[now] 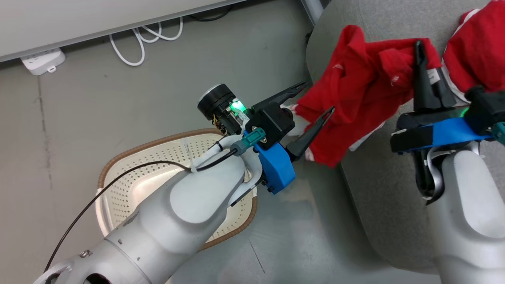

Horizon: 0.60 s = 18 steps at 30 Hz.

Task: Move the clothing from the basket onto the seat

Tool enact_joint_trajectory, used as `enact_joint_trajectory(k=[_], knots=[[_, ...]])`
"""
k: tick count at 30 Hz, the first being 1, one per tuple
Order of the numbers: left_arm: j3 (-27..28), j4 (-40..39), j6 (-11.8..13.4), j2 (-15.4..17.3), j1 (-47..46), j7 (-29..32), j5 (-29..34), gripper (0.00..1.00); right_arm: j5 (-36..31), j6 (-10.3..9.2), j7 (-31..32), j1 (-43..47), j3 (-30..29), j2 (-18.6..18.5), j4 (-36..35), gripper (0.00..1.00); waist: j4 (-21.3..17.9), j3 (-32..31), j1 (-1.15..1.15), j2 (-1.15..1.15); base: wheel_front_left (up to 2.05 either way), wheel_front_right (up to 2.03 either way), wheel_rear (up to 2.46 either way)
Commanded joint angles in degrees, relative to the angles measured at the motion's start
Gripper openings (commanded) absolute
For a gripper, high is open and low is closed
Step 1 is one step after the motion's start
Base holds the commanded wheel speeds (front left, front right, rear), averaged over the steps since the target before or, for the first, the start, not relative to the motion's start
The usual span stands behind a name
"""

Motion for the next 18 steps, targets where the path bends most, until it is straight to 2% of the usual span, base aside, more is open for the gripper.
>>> enact_joint_trajectory(k=[1, 18], knots=[[-0.1, 0.0, -0.1, 0.2, -0.7, -0.2, 0.3, 1.0, 0.2, -0.02, 0.0, 0.6, -0.7, -0.4, -0.9, 0.0, -1.4, 1.3, 0.0, 0.0, 0.0, 0.0, 0.0], [-3.5, 0.6, -0.8, 0.2, -3.0, 0.8, 0.8, 1.0, 1.0, -0.02, 0.0, 4.7, -10.5, -0.6, -8.9, 0.0, -8.3, 7.8, 0.0, 0.0, 0.0, 0.0, 0.0]])
